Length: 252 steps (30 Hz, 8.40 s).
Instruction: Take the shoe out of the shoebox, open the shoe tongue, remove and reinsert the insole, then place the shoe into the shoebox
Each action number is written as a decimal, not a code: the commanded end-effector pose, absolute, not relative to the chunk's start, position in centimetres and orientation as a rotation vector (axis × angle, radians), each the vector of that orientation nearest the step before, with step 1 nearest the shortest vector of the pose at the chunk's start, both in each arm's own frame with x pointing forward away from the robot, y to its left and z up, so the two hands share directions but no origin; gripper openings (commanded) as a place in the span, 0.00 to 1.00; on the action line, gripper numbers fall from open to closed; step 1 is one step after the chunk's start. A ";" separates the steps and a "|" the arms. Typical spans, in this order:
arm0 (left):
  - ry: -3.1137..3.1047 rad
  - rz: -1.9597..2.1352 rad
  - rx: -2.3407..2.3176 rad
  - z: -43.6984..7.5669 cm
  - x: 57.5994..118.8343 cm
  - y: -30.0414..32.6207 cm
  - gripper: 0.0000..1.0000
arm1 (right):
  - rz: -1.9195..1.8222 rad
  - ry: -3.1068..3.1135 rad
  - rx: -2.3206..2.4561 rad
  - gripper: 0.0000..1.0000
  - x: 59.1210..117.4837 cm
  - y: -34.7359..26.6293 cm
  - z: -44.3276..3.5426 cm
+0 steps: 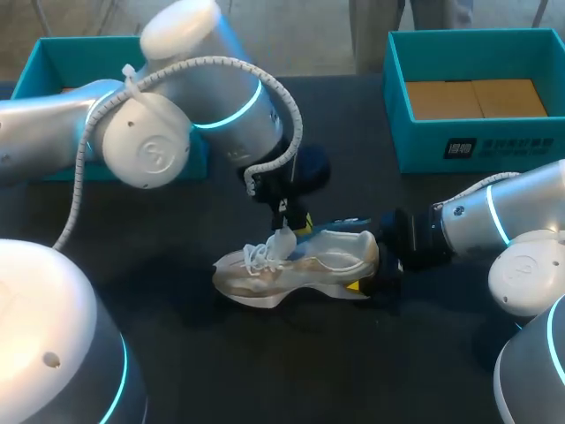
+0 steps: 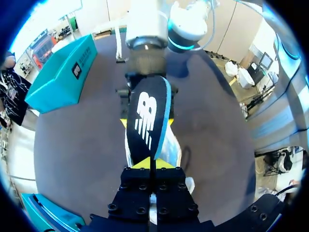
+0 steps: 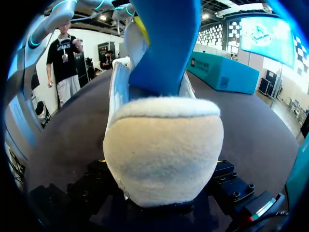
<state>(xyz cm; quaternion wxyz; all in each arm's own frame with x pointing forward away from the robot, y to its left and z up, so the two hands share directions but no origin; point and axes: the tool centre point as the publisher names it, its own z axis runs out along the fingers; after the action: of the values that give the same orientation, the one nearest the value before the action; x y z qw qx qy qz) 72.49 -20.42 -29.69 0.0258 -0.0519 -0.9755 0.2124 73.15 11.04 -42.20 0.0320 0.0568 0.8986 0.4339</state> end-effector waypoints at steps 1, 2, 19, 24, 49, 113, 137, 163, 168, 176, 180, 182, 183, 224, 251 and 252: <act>-3.003 0.705 -0.155 -29.0 72.4 -21.2 0.00 | 1.333 2.768 0.175 0.00 73.1 11.0 -42.4; -3.002 0.713 -0.154 -28.8 72.3 -21.4 0.00 | 1.333 2.768 0.175 0.00 73.1 11.0 -42.4; -2.992 0.719 -0.063 -29.2 71.1 -24.1 0.72 | 1.333 2.768 0.175 0.00 73.1 11.0 -42.4; -3.014 0.710 -0.058 -28.9 70.8 -24.2 1.00 | 1.333 2.768 0.175 0.00 73.1 11.0 -42.4; -3.230 0.791 -0.056 -29.4 69.2 -23.6 1.00 | 1.333 2.768 0.175 0.00 73.1 11.0 -42.4; -3.092 1.060 -0.014 -24.4 72.7 -25.1 0.00 | 1.333 2.768 0.175 0.00 73.1 11.0 -42.4; -3.012 1.285 0.111 -9.8 74.6 -28.6 0.00 | 1.333 2.768 0.175 0.00 73.1 11.0 -42.4; -2.907 1.348 0.162 -7.0 75.0 -29.9 0.00 | 1.333 2.768 0.175 0.00 73.1 11.0 -42.4; -2.733 1.472 0.265 -5.6 73.8 -30.5 0.00 | 1.333 2.768 0.175 0.00 73.1 11.0 -42.4; -2.527 1.606 0.372 -1.7 72.1 -31.8 0.00 | 1.333 2.768 0.175 0.00 73.1 11.0 -42.4; -2.424 1.669 0.414 0.3 71.8 -31.8 0.00 | 1.333 2.768 0.175 0.00 73.1 11.0 -42.4; -2.397 1.684 0.418 0.9 71.8 -31.7 0.00 | 1.333 2.768 0.175 0.00 73.1 11.0 -42.4; -2.382 1.688 0.416 1.2 71.7 -31.6 0.00 | 1.333 2.768 0.175 0.00 73.1 11.0 -42.4; -2.038 1.574 0.386 6.0 61.8 -25.8 0.00 | 1.333 2.768 0.175 0.00 73.1 11.0 -42.4; -1.931 1.538 0.487 4.4 60.9 -24.1 0.00 | 1.333 2.768 0.175 0.00 73.1 11.0 -42.4; -1.931 1.538 0.487 4.4 60.9 -24.1 0.00 | 1.333 2.768 0.175 0.00 73.1 11.0 -42.4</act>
<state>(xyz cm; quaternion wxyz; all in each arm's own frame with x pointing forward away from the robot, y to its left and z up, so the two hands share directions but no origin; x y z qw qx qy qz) 60.94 -24.04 4.55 0.3075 0.1845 -0.7310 0.5805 73.15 11.07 -42.20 0.0320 0.0566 0.8986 0.4340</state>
